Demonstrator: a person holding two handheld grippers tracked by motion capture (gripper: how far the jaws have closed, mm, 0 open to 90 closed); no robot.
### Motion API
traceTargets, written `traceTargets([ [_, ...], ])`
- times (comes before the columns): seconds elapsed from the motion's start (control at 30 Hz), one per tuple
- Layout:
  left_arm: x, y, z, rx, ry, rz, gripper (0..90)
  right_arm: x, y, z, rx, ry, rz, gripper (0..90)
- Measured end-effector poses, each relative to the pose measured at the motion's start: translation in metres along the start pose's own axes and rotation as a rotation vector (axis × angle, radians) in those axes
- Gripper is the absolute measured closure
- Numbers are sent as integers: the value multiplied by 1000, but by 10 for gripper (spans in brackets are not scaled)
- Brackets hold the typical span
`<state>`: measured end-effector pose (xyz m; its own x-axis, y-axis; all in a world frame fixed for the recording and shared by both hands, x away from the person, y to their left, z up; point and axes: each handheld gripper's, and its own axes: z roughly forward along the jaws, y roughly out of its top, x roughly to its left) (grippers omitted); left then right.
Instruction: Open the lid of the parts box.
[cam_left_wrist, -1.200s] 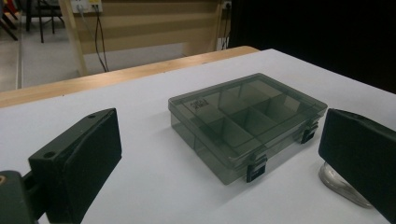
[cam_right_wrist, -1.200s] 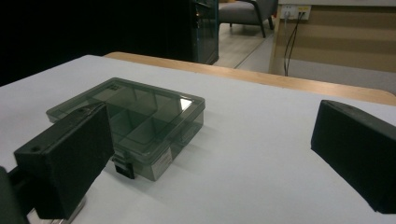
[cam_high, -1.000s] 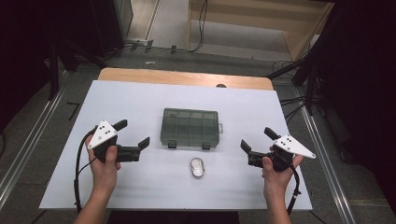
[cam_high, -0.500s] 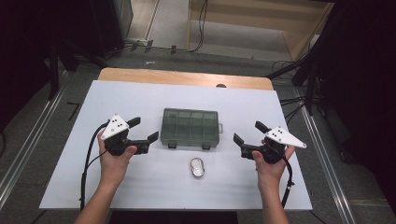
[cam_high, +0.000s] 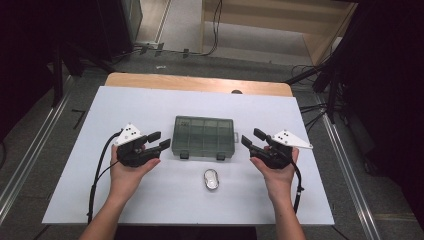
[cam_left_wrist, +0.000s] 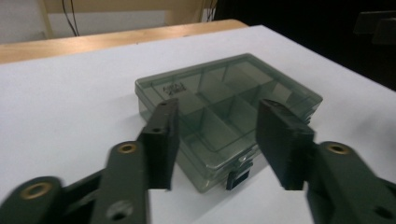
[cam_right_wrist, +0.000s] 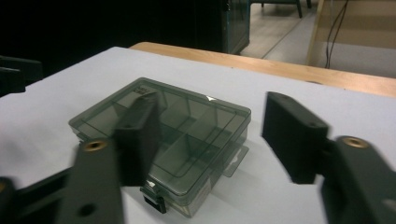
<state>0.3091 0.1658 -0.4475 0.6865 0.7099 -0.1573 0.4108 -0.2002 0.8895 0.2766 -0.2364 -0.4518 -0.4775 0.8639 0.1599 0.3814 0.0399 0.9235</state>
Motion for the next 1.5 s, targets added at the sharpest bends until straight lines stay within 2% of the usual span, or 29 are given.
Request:
traceTargets([
  [0.03, 1, -2, 1, 11, -10, -3, 572, 0, 0, 0, 0, 0, 0, 478],
  [0.07, 2, -3, 2, 24, -13, 3, 669, 2, -3, 5, 22, 17, -19, 584],
  [0.1, 3, -6, 4, 32, -16, 12, 669, 2, -3, 5, 22, 17, -19, 584],
  [0.13, 3, -8, 5, 40, -31, 18, 750, 4, -4, 9, 46, 61, -20, 646],
  [0.17, 5, -11, 6, 47, -44, 19, 750, 4, -4, 9, 46, 61, -20, 646],
  [0.23, 8, -16, 9, 55, -68, -7, 820, 5, -6, 12, 72, 88, -27, 707],
  [0.27, 9, -18, 9, 64, -79, -11, 875, 6, -8, 13, 94, 91, -38, 767],
  [0.3, 10, -19, 10, 76, -77, -4, 875, 6, -8, 13, 94, 91, -38, 767],
  [0.33, 11, -20, 11, 87, -77, 5, 892, 5, -12, 14, 115, 94, -45, 832],
  [0.37, 12, -21, 11, 98, -78, 9, 892, 5, -12, 14, 115, 94, -45, 832],
  [0.43, 13, -21, 12, 114, -78, 6, 894, 3, -14, 16, 146, 97, -43, 873],
  [0.47, 14, -22, 13, 130, -77, 7, 895, 0, -17, 19, 175, 100, -29, 875],
  [0.57, 15, -23, 16, 158, -69, 13, 895, -1, -19, 21, 199, 91, -32, 876],
  [0.63, 16, -25, 18, 174, -83, 13, 895, 0, -22, 24, 232, 73, -52, 877],
  [0.77, 15, -27, 23, 199, -83, 15, 895, -1, -25, 26, 253, 77, -57, 877],
  [0.83, 16, -28, 26, 215, -76, 19, 895, 0, -28, 28, 283, 66, -72, 877],
  [0.97, 16, -31, 31, 243, -60, 33, 895, 0, -30, 29, 300, 53, -81, 878],
  [1.5, 15, -34, 40, 260, -47, 55, 895, 3, -40, 38, 366, 44, -122, 878],
])
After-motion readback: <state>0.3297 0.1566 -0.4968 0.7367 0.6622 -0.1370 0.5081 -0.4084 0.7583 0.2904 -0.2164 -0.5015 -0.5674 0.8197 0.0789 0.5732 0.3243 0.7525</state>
